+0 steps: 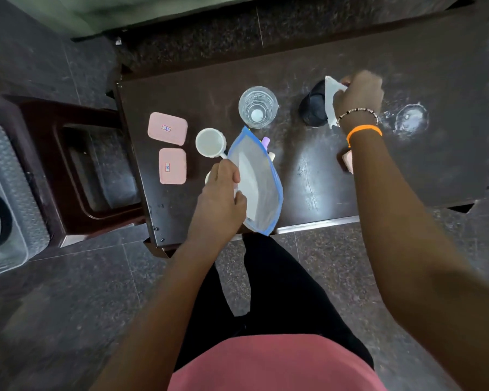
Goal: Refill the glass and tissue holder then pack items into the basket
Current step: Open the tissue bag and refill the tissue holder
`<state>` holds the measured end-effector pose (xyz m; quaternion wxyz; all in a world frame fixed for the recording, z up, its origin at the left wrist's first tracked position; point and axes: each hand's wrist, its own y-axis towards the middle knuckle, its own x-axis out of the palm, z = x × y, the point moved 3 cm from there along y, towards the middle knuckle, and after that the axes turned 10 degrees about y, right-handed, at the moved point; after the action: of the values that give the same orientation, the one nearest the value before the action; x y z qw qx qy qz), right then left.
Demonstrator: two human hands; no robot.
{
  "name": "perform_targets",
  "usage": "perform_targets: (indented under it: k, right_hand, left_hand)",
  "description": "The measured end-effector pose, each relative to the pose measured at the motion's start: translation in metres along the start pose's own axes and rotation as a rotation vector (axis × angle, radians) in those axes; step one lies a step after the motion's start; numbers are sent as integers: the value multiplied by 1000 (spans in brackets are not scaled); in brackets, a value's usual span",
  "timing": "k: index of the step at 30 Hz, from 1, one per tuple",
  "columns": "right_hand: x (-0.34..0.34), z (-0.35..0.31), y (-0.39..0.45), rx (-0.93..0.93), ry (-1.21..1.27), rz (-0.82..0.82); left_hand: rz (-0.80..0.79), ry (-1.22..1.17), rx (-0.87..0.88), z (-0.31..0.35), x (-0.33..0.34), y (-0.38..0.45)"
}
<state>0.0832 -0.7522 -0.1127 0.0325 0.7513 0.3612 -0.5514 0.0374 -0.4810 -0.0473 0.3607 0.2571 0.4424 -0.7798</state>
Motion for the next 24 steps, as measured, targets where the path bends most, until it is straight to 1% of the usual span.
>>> perform_targets:
  k: [5,10,12,14,15,16,17,18,19,20,21,22,24]
  right_hand:
    - [17,-7,24,55,-91,-80]
    - [33,-11,38,72,-94,-129]
    - [31,-9,32,27,-49,-133]
    - [28,-1,11,-94,6,-162]
    - [29,6,-9,-182,18,-264]
    - [32,13,-34,-280,43,-450]
    - [36,20,-65,-348,107,-702]
    - [42,27,-98,-365,200,-961]
    - [46,30,-129,-348,301,-1164]
    - [53,33,-155,-314,411,-1257]
    - [61,35,-176,-272,524,-1235]
    - [69,36,-192,-215,643,-1115]
    - [76,36,-205,-49,848,-706]
  left_hand:
    - [-6,-38,15,0,1,1]
    - [-20,-64,0,-2,6,3]
    - [-41,-95,-24,-2,8,4]
    - [-64,-136,-63,-4,9,5]
    - [-71,-161,-86,-5,10,6]
    - [-73,-190,-110,-7,11,7]
    - [-71,-222,-139,-9,12,9]
    - [-69,-263,-177,-10,14,10]
    - [-69,-318,-225,-12,15,11]
    - [-77,-387,-280,-12,16,11]
    - [-91,-476,-328,-12,19,11]
    - [-111,-580,-361,-10,20,11]
    - [-167,-793,-364,-5,22,10]
